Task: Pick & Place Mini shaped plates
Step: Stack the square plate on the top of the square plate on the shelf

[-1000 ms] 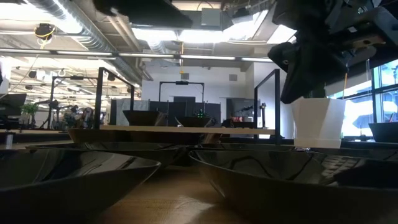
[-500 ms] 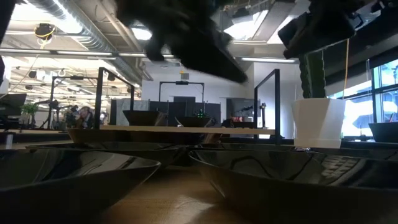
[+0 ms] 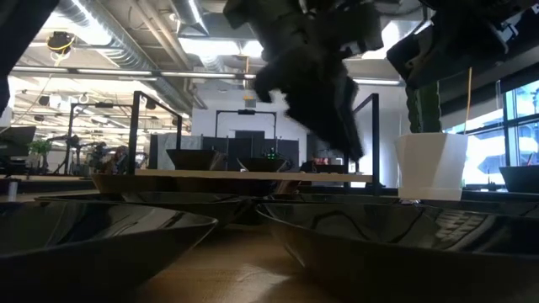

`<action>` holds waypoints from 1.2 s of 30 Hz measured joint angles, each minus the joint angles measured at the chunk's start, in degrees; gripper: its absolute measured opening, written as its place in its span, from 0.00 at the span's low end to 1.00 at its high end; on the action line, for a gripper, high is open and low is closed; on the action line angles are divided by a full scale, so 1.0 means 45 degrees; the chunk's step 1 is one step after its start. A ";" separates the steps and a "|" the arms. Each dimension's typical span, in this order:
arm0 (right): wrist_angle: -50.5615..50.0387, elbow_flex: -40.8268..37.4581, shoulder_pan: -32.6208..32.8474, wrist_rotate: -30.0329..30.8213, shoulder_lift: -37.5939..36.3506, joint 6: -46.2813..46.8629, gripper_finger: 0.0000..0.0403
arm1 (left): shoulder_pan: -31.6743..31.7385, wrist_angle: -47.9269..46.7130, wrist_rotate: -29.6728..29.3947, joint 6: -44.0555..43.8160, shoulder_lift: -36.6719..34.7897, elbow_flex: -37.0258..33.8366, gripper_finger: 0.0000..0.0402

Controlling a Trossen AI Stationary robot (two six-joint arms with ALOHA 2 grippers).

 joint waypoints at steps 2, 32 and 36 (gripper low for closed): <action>-0.0071 0.0000 0.0059 -0.0003 -0.0018 0.0237 0.04 | -0.0024 -0.0009 0.0000 0.0323 0.0147 0.0106 0.43; -0.0266 0.0015 0.0500 -0.0010 -0.0146 0.0713 0.06 | -0.0017 0.0535 0.0151 0.1853 0.0731 -0.0424 0.42; -0.0345 0.0015 0.0500 0.0000 -0.0141 0.0693 0.06 | 0.0034 0.0825 -0.0427 0.2090 0.0980 -0.0419 0.42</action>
